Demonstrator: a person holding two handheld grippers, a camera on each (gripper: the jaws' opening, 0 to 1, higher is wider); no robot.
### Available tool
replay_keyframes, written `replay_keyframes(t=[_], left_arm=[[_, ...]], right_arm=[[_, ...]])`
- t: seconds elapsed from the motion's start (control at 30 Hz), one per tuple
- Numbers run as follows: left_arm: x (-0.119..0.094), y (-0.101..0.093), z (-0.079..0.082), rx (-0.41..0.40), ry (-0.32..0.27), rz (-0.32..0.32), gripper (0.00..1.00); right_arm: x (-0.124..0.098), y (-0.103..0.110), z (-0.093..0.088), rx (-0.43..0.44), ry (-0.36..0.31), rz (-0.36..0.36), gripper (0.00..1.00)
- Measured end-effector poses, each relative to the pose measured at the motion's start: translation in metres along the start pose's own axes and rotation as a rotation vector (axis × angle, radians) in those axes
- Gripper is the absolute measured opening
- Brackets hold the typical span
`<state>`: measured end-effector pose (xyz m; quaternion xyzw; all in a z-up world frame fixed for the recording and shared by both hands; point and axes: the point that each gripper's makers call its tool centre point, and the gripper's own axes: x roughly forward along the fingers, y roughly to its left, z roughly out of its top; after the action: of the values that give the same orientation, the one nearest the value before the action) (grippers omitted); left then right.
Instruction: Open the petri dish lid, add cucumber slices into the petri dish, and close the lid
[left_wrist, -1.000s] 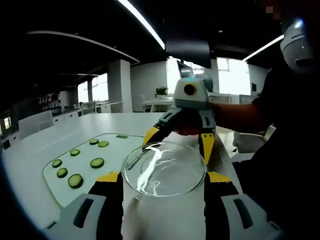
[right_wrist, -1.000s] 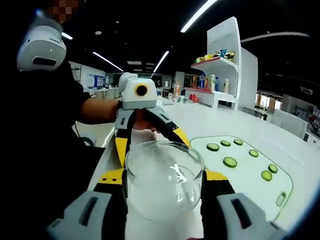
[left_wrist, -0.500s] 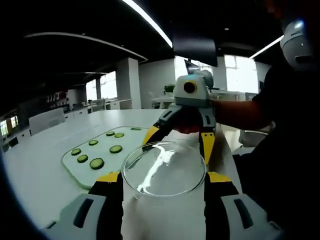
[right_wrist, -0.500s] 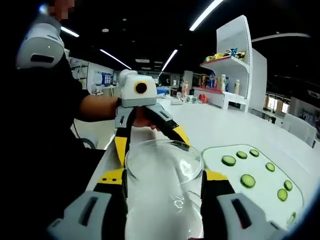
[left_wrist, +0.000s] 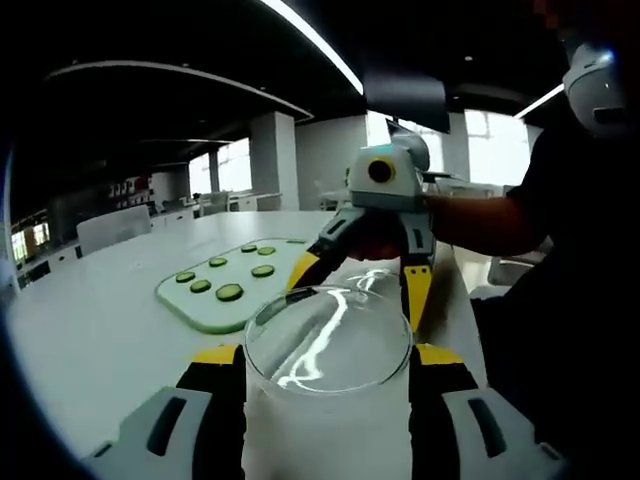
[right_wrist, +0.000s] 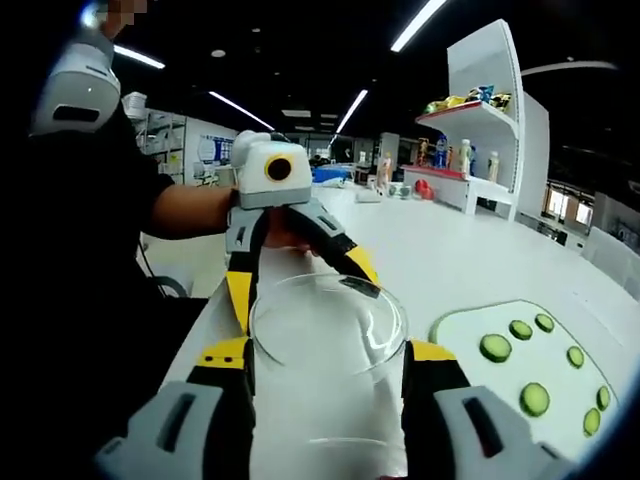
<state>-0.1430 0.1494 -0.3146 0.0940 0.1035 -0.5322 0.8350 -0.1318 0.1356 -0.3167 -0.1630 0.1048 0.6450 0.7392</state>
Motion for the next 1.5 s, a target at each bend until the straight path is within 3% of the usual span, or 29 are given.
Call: replay_keyframes(t=[0.83,1.1,1.37,1.5], left_arm=[[0.008,-0.002,-0.009,0.044,0.075,-0.010,0.65],[0.011,0.001,-0.013,-0.008,0.084,-0.022,0.67],[0.011,-0.001,-0.014,-0.013,0.079,-0.034,0.69],[0.009,0.000,-0.009,-0.030,0.058,-0.029,0.70]], right_arm=[[0.000,0.001,-0.014,-0.010,0.080,-0.017,0.60],[0.001,0.001,-0.017,0.010,0.097,-0.010,0.61],[-0.003,0.003,-0.014,0.008,0.086,-0.002,0.60],[-0.011,0.002,-0.004,0.025,0.044,-0.007,0.60]])
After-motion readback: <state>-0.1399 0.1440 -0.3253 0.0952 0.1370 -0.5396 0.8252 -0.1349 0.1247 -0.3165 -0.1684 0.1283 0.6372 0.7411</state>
